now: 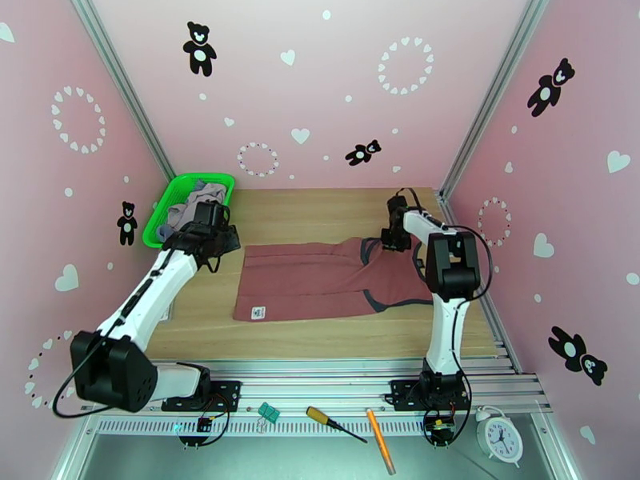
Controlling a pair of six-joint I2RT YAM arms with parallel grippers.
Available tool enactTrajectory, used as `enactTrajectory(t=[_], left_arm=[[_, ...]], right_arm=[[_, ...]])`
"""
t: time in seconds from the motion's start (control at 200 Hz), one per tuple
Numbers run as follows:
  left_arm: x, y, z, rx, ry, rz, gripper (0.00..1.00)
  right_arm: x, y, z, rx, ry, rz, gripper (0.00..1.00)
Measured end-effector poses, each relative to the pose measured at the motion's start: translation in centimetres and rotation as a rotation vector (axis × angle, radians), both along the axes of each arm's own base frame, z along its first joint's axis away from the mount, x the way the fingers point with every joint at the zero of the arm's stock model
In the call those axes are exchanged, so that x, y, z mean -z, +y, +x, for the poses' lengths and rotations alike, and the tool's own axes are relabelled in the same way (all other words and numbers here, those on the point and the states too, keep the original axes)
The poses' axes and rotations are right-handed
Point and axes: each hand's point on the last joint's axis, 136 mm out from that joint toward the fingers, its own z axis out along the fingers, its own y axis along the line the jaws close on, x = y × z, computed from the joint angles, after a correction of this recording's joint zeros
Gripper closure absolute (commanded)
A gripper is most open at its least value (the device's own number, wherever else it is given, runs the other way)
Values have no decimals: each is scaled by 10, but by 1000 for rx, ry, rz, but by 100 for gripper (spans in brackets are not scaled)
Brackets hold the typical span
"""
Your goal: Fold and stack the mixed laundry pile
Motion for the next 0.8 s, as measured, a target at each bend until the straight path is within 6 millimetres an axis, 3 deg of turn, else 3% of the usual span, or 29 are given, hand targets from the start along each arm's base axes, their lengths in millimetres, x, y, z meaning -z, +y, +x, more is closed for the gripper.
enactTrajectory(t=[0.12,0.25,0.38,0.471,0.636,0.726,0.801], left_arm=[[-1,3,-15,-10,-9,-12,87],[7,2,-25,-5,19,-24,83],[27,-3,-33,11,77,-45,79],[46,-8,-34,22,135,-64,75],[84,-23,-21,50,233,-112,63],[106,-32,-12,62,288,-144,57],[121,-40,1,80,321,-168,54]], right_arm=[[-1,-6,20,-3,13,10,73],[-2,-16,56,5,-7,34,71],[-5,-32,91,22,-68,60,64],[-8,-42,101,32,-97,84,62],[-9,-49,84,16,-76,100,54],[-21,-37,47,-23,-36,98,49],[-50,-15,15,-81,-49,86,44]])
